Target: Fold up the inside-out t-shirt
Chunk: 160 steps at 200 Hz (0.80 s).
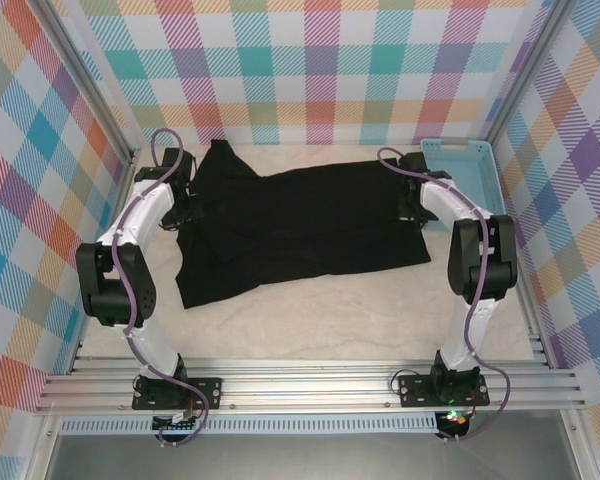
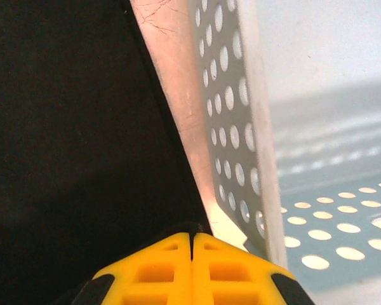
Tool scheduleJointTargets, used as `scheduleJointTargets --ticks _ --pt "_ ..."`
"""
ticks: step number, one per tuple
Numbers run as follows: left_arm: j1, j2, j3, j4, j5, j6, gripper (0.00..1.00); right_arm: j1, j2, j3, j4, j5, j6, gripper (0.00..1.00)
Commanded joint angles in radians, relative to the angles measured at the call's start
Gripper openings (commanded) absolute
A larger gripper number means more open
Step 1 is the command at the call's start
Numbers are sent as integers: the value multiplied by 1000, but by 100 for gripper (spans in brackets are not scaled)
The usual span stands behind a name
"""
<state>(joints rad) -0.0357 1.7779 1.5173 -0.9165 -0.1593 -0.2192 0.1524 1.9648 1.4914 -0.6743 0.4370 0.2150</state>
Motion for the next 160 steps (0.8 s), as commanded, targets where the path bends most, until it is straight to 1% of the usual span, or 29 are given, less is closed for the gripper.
scheduleJointTargets --ticks 1,26,68,99,112,128,146,160 --pt "18 -16 30 -24 -25 4 0 9 29 48 -9 37 -22 5" --pt "19 6 38 -14 -24 0 0 14 61 71 -9 41 -24 6" --pt "19 97 68 12 -3 -23 0 20 115 114 -7 46 -31 8" --pt "18 172 113 48 9 -38 0 24 149 146 -8 53 -39 15" --pt "17 217 144 70 33 -41 5 27 151 156 -9 52 -44 20" --pt "17 277 195 88 47 -45 15 34 140 158 1 46 -53 28" --pt "17 338 266 69 19 -46 27 46 120 159 2 31 -69 35" --pt "16 343 286 66 -22 -43 37 55 91 152 2 23 -75 38"
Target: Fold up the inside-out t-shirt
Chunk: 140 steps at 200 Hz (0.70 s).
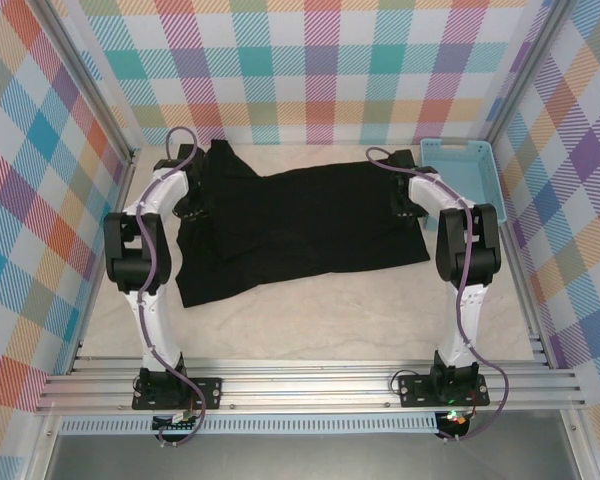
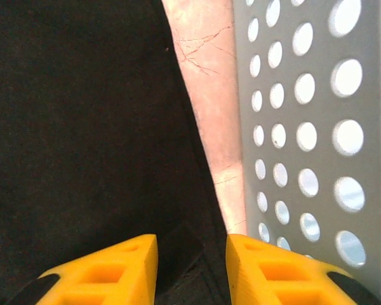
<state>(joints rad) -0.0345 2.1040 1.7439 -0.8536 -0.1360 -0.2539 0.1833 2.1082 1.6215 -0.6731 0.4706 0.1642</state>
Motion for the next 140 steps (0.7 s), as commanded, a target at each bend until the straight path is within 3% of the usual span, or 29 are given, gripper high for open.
scheduleJointTargets --ticks 1,19,34,64,78,105,140 --pt "16 17 60 4 -49 -8 37 25 -55 21 1 -13 -25 38" --pt "16 -36 30 12 -101 -12 46 26 -116 -14 20 -63 -31 42" --pt "12 -137 -72 57 -76 -38 49 33 -183 -64 41 -128 -26 44" --pt "-19 -399 -438 247 177 -153 54 55 -322 -185 83 -258 13 46" --pt "-47 -457 -564 294 240 -186 55 71 -362 -229 91 -289 23 46" --pt "-90 -464 -662 334 285 -202 56 85 -399 -278 89 -323 42 47" --pt "-112 -398 -668 356 306 -202 55 85 -409 -301 98 -339 45 47"
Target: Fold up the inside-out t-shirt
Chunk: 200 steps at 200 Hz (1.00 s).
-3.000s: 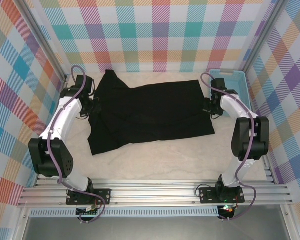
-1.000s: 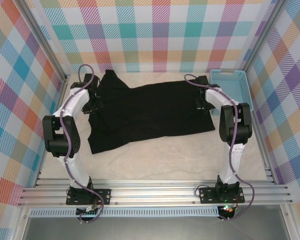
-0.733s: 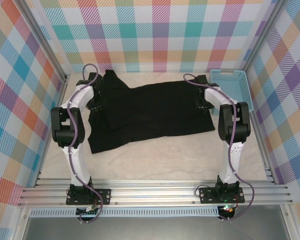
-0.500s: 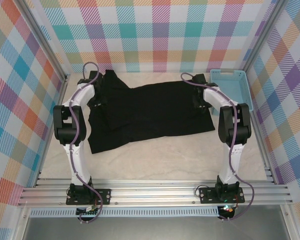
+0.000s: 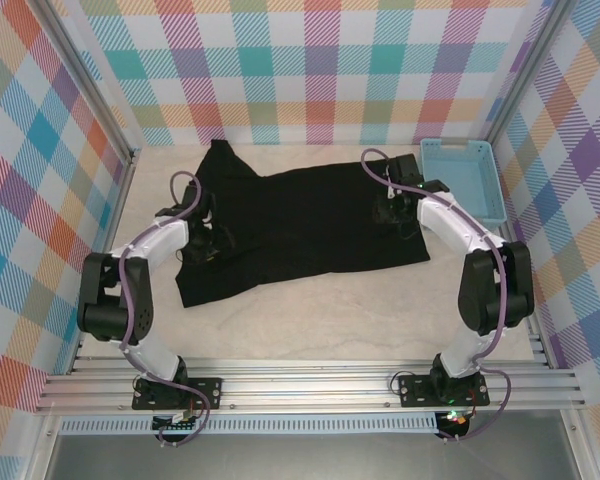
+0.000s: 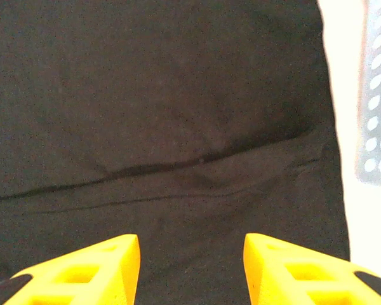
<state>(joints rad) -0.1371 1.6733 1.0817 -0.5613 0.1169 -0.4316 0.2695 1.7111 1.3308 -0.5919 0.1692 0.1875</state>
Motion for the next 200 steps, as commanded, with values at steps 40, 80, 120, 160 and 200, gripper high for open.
scheduleJointTargets --ticks 40,80,120,160,200 --pt "-13 74 15 70 43 -18 47 -1 -12 -22 24 -62 30 47" --pt "-12 87 34 69 37 -8 25 -1 -9 -30 27 -65 31 47" --pt "-12 94 73 54 24 2 5 -1 -8 -35 26 -67 29 46" --pt "-12 126 200 23 18 15 0 -1 -10 -30 20 -60 25 46" --pt "-12 299 408 49 41 10 2 -1 -8 -29 16 -57 22 46"
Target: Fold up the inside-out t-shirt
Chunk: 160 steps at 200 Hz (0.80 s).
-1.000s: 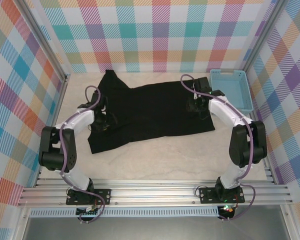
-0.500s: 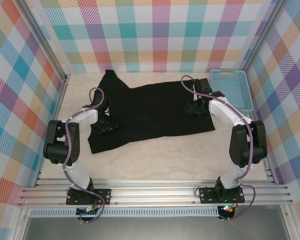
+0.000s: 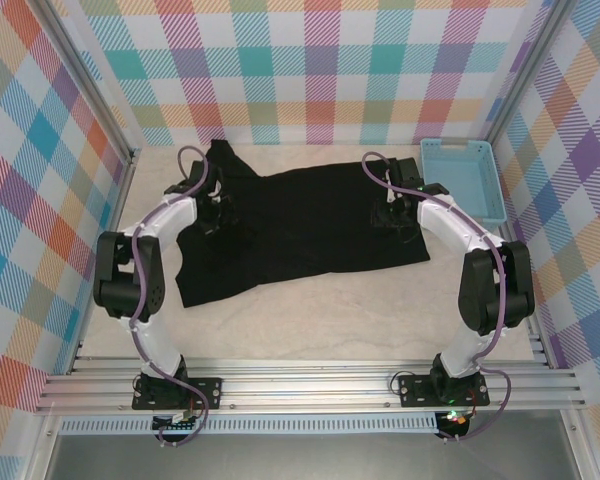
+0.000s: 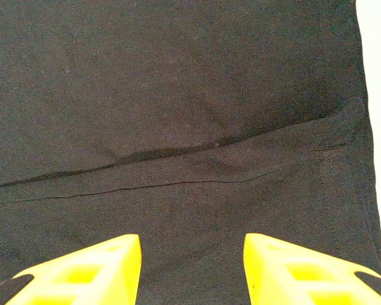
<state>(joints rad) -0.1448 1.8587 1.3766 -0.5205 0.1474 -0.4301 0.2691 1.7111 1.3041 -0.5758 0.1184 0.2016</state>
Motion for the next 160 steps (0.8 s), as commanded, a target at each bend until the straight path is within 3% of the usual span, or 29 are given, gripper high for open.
scheduleJointTargets --ticks 1,41,63,84,104,141,160 --pt "-4 120 119 7 11 8 2 -1 -8 -2 0 -6 8 46" --pt "-18 268 345 -1 67 11 18 -1 -34 -20 -11 6 6 47" --pt "-20 306 423 -33 92 25 36 -1 -37 -24 -14 4 8 46" --pt "-19 288 418 -55 53 48 45 2 -31 -32 -14 -9 14 47" --pt "-19 200 320 -37 -10 65 48 14 -30 -43 -11 -15 14 46" --pt "-4 -53 -59 80 -158 51 53 61 -15 -77 31 -119 1 47" --pt "21 -133 -215 114 -174 29 55 62 13 -89 25 -142 22 47"
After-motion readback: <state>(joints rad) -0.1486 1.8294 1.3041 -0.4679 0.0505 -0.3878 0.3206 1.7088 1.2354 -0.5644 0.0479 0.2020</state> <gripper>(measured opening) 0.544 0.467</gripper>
